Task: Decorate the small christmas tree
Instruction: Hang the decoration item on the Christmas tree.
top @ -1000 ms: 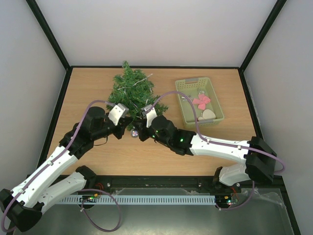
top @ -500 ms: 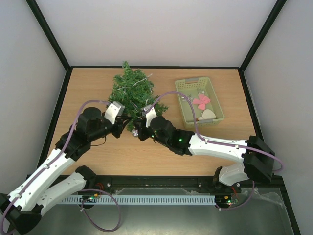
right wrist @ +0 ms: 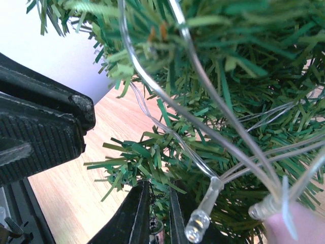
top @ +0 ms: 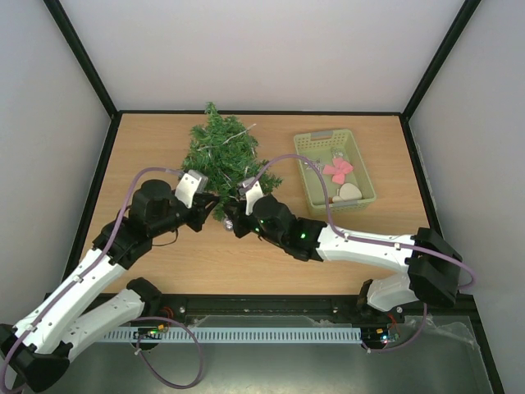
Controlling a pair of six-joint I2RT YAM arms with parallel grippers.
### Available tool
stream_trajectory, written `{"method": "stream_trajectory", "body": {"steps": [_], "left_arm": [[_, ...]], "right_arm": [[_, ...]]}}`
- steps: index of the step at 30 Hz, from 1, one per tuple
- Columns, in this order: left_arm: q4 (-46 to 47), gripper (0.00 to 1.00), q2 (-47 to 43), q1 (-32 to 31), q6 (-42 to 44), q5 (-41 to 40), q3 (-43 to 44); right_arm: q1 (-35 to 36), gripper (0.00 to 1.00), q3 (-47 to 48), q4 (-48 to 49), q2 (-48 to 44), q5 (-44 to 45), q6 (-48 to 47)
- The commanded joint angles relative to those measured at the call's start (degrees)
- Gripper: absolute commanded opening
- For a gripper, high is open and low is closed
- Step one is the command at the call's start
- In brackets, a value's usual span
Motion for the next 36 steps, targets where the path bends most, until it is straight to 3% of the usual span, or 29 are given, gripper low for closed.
{"method": "stream_trajectory", "body": {"steps": [1,13,24,26,29,36], "left_arm": [[0.25,0.16,0.84,0.08,0.28,1.75,0.11],[0.75,0.16,1.39,0.07,0.31,1.97,-0.61],[-0.68,0.24,-0.68,0.15,-0.11,-0.33,1.29],[-1.07,0.29,-0.97,0.08,-0.34,-0.59,1.87],[-2.28,0.43,-1.80,0.13,-1.48,-2.74,3.25],[-3.56,0.68,-5.66,0.14,-2.25,-10.01,5.37]], "right_arm": [[0.21,0.10,-1.68,0.94,-2.25,-0.16,1.15],[0.23,0.16,-2.90,1.78,-3.94,-2.75,1.87],[0.21,0.38,-2.86,-3.36,-9.71,-3.18,1.75],[0.20,0.45,-2.79,-5.22,-11.40,-3.44,1.80],[0.21,0.57,-2.63,-8.82,-14.40,-2.63,0.37],[-1.49,0.76,-0.81,-21.99,-22.45,9.29,-2.89]]}}
